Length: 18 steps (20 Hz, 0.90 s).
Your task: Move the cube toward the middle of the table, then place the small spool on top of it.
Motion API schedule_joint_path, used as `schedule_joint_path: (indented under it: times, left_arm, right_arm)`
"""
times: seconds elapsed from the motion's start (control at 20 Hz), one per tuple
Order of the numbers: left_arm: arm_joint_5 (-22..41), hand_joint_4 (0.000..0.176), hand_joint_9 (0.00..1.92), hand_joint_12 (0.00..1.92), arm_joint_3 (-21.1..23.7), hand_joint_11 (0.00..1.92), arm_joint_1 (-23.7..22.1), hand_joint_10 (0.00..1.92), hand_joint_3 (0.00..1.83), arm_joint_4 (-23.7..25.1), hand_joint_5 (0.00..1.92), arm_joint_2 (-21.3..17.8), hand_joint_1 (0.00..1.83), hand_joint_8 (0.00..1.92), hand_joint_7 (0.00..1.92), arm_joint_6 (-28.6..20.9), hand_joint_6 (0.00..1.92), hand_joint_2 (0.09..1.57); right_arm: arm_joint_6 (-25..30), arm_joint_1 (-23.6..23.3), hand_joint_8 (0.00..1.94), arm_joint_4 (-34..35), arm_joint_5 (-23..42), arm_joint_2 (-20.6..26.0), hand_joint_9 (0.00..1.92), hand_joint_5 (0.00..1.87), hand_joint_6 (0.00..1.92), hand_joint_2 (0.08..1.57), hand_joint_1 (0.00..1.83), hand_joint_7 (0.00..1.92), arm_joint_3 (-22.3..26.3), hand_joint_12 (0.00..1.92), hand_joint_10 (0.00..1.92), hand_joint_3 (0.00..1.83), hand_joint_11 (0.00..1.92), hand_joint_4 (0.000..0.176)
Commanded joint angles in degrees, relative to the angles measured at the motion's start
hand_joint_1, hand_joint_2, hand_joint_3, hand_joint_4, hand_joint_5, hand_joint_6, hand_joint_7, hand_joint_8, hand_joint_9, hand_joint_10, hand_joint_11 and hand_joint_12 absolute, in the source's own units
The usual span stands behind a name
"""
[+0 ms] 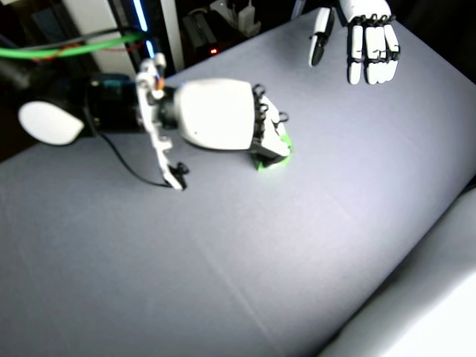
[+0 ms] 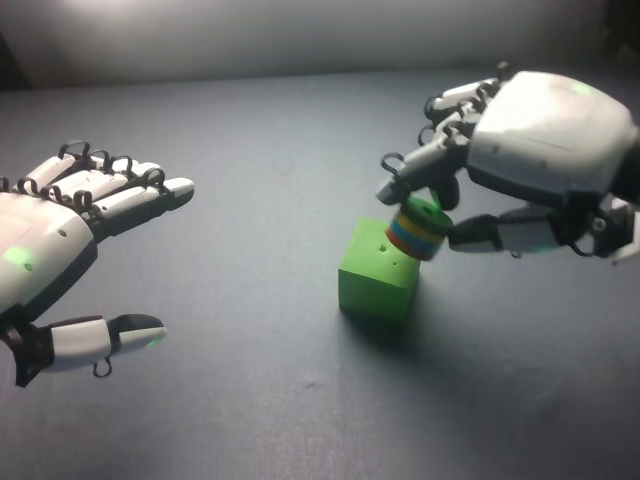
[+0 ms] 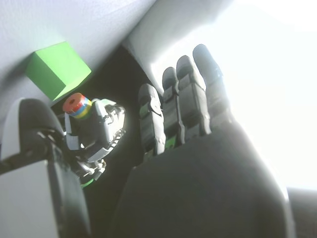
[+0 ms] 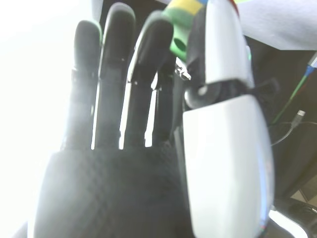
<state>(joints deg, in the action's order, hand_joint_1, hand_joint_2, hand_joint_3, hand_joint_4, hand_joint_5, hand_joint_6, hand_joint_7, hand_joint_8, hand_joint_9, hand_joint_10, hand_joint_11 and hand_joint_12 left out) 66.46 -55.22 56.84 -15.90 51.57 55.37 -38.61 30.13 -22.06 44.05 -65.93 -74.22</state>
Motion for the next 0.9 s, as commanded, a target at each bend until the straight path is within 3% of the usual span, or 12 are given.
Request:
schedule_joint_path:
  times: [0.0, 0.1, 0.2, 0.25, 0.3, 0.4, 0.45, 0.6, 0.65, 0.7, 0.8, 0.85]
  left_arm:
    - [7.0, 0.087, 0.28, 0.80, 0.0, 0.00, 0.0, 0.00, 0.00, 0.3, 0.34, -0.2, 0.89, 0.00, 0.28, -0.2, 0.00, 1.01]
    - [7.2, 0.080, 0.27, 0.80, 0.0, 0.00, 0.0, 0.00, 0.00, 0.1, 0.34, -0.2, 0.90, 0.00, 0.28, -0.2, 0.00, 1.00]
    - [7.4, 0.093, 0.26, 0.77, 0.0, 0.00, 0.2, 0.00, 0.00, -0.2, 0.32, -0.2, 0.94, 0.00, 0.25, -0.2, 0.00, 1.00]
    - [7.7, 0.114, 0.26, 0.78, 0.0, 0.00, 0.3, 0.00, 0.00, -0.4, 0.31, -0.2, 0.94, 0.00, 0.25, -0.2, 0.00, 1.00]
    - [8.1, 0.101, 0.23, 0.68, 0.0, 0.00, 0.5, 0.00, 0.00, -0.8, 0.33, -0.2, 0.99, 0.00, 0.26, -0.2, 0.00, 0.99]
    - [9.0, 0.104, 0.23, 0.65, 0.2, 0.00, 1.1, 0.00, 0.00, -1.7, 0.32, -0.3, 1.00, 0.00, 0.25, -0.2, 0.00, 1.01]
    - [9.4, 0.111, 0.26, 0.73, 0.3, 0.00, 1.4, 0.01, 0.00, -1.9, 0.32, -0.4, 0.99, 0.00, 0.25, -0.2, 0.00, 1.01]
    - [9.8, 0.102, 0.31, 0.85, 0.6, 0.00, 2.0, 0.01, 0.00, -2.3, 0.32, -0.7, 0.98, 0.00, 0.28, -0.2, 0.00, 0.99]
    - [9.8, 0.109, 0.32, 0.87, 0.6, 0.00, 2.0, 0.01, 0.00, -2.4, 0.32, -0.7, 0.98, 0.00, 0.28, -0.2, 0.00, 0.99]
    - [9.9, 0.124, 0.31, 0.84, 0.6, 0.00, 2.0, 0.00, 0.00, -2.5, 0.32, -0.6, 0.98, 0.00, 0.26, -0.2, 0.00, 0.99]
    - [10.0, 0.134, 0.30, 0.82, 0.7, 0.00, 2.0, 0.00, 0.00, -2.6, 0.31, -0.6, 0.96, 0.00, 0.25, -0.2, 0.00, 0.99]
    - [10.1, 0.138, 0.30, 0.84, 0.7, 0.00, 2.1, 0.00, 0.00, -2.6, 0.31, -0.6, 0.96, 0.00, 0.26, -0.3, 0.00, 0.99]
  right_arm:
    - [0.0, -1.3, 0.68, 2.0, 5.9, -0.3, 0.95, 0.98, 0.93, 1.07, 1.38, 1.16, -0.5, 1.28, 1.11, 0.00, 0.74, 0.000]
    - [-0.7, -2.1, 0.93, 1.9, 5.2, -1.0, 0.90, 1.00, 0.81, 1.10, 1.38, 1.03, -0.9, 1.37, 1.25, 0.00, 0.74, 0.000]
    - [-1.4, -2.5, 0.82, 1.7, 4.2, -1.8, 1.07, 1.03, 0.86, 1.08, 1.25, 1.12, -1.2, 1.26, 0.58, 0.00, 0.73, 0.000]
    - [-1.4, -2.7, 0.82, 1.2, 3.6, -2.2, 1.09, 1.04, 0.85, 1.08, 1.24, 1.11, -1.3, 1.28, 0.47, 0.00, 0.70, 0.009]
    - [-1.4, -2.7, 0.77, 0.5, 2.9, -2.4, 1.12, 1.03, 0.88, 1.07, 1.25, 1.14, -1.4, 1.22, 0.37, 0.00, 0.70, 0.007]
    - [-1.4, -2.7, 0.86, -0.8, 1.6, -2.8, 1.18, 0.96, 0.98, 1.10, 1.24, 1.10, -1.3, 1.15, 0.28, 0.00, 0.73, 0.000]
    - [-1.4, -2.7, 0.74, -1.1, 1.2, -3.0, 1.20, 0.94, 1.12, 1.11, 1.24, 1.10, -1.3, 1.12, 0.24, 0.00, 0.73, 0.000]
    - [-1.4, -2.7, 0.70, -1.9, 0.7, -3.6, 1.20, 0.94, 1.16, 1.11, 1.24, 1.11, -1.2, 1.11, 0.22, 0.00, 0.73, 0.000]
    - [-1.4, -2.7, 1.26, -2.1, 0.7, -3.7, 1.03, 1.05, 0.68, 1.13, 1.25, 0.93, -1.0, 1.50, 0.84, 0.00, 0.71, 0.000]
    - [-1.4, -2.7, 1.10, -2.3, 0.7, -3.7, 0.90, 0.98, 0.74, 1.12, 1.36, 0.98, -0.8, 1.39, 1.21, 0.01, 0.75, 0.000]
    - [-1.6, -2.7, 1.15, -2.5, 0.7, -3.7, 0.94, 1.13, 0.48, 1.08, 1.29, 1.03, -0.6, 1.49, 1.01, 0.00, 0.74, 0.000]
    - [-1.6, -2.7, 1.05, -2.5, 0.7, -3.7, 0.95, 1.02, 0.80, 1.11, 1.24, 1.01, -0.5, 1.24, 0.70, 0.00, 0.72, 0.000]
